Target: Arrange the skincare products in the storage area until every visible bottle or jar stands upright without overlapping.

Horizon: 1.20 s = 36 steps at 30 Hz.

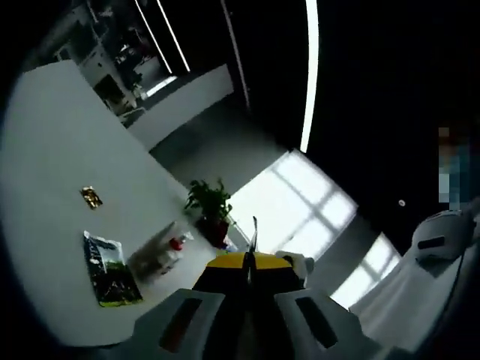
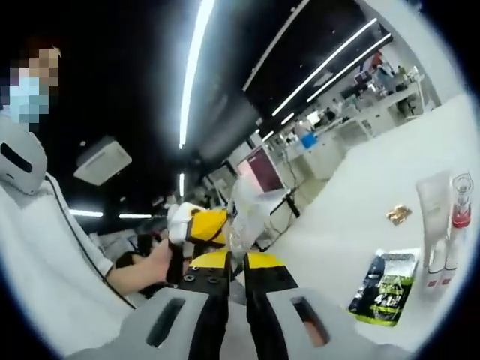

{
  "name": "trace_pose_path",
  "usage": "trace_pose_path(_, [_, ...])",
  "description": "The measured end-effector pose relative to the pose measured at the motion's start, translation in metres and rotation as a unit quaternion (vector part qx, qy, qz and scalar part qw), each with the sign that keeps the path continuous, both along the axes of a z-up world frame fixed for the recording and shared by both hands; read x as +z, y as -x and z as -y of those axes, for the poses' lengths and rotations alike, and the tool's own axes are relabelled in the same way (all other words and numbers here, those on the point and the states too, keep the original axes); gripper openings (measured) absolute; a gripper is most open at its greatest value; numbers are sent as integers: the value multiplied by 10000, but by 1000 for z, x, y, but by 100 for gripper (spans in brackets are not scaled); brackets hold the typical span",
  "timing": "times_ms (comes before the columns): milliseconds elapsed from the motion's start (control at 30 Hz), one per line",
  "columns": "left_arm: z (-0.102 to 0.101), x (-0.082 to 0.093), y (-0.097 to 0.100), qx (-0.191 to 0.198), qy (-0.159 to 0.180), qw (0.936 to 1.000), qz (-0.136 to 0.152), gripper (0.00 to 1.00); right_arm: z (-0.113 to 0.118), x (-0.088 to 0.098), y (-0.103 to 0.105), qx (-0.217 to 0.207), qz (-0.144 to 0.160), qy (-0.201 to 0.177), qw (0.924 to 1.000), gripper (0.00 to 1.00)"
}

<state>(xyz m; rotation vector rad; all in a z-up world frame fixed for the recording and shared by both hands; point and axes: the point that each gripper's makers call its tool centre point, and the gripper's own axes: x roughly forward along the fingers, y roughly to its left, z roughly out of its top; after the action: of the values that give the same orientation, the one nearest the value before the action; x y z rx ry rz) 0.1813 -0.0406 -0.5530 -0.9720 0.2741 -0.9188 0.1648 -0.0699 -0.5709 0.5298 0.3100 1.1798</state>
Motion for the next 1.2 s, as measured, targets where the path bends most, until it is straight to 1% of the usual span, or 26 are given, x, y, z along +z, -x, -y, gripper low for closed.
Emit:
trace_pose_path(67, [2, 0, -3, 103, 196, 9997, -106, 0, 3, 1, -3, -123, -106, -137, 9998, 5])
trace_pose_path(200, [6, -2, -6, 246, 352, 9989, -206, 0, 7, 2, -8, -232, -234, -240, 9992, 2])
trace_pose_path(267, [8, -6, -9, 316, 277, 9988, -258, 0, 10, 1, -11, -257, -458, -322, 9981, 1])
trace_pose_path(333, [9, -8, -10, 320, 189, 9990, -241, 1, 13, 2, -14, -284, -525, -415, 9974, 1])
trace_pose_path(400, [11, -11, -12, 329, 39, 9992, -227, 1, 17, 1, -18, -322, -667, -451, 9962, 1])
trace_pose_path(433, [12, -14, -13, 320, -122, 9992, -200, 1, 20, 1, -21, -340, -684, -449, 9961, 1])
trace_pose_path(467, [13, -16, -13, 308, -213, 9991, -182, 1, 21, 0, -24, -361, -703, -439, 9959, 1])
trace_pose_path(667, [21, -25, -18, 311, -529, 9979, -183, 1, 29, -9, -38, -443, -943, -373, 9939, 1])
trace_pose_path(767, [22, -33, -22, 330, -669, 9970, -221, 1, 30, -17, -44, -454, -1077, -253, 9928, 1])
trace_pose_path(833, [22, -42, -24, 321, -846, 9956, -258, 1, 31, -21, -45, -457, -1126, -171, 9924, 1])
trace_pose_path(900, [21, -49, -25, 328, -976, 9941, -329, 1, 30, -30, -47, -438, -1249, -27, 9912, 1])
trace_pose_path(933, [20, -55, -26, 331, -1052, 9931, -403, 1, 28, -36, -48, -442, -1354, 35, 9898, 1])
trace_pose_path(967, [19, -59, -27, 348, -1120, 9920, -462, 1, 27, -39, -49, -438, -1394, 61, 9892, 1])
trace_pose_path(1067, [11, -74, -29, 426, -1384, 9870, -702, 1, 17, -51, -50, -412, -1520, 228, 9873, 1])
trace_pose_path(1100, [8, -79, -29, 457, -1505, 9846, -760, 1, 15, -55, -50, -416, -1539, 300, 9868, 1])
trace_pose_path(1200, [2, -88, -30, 493, -1739, 9795, -885, 1, 6, -69, -52, -461, -1722, 497, 9827, 1])
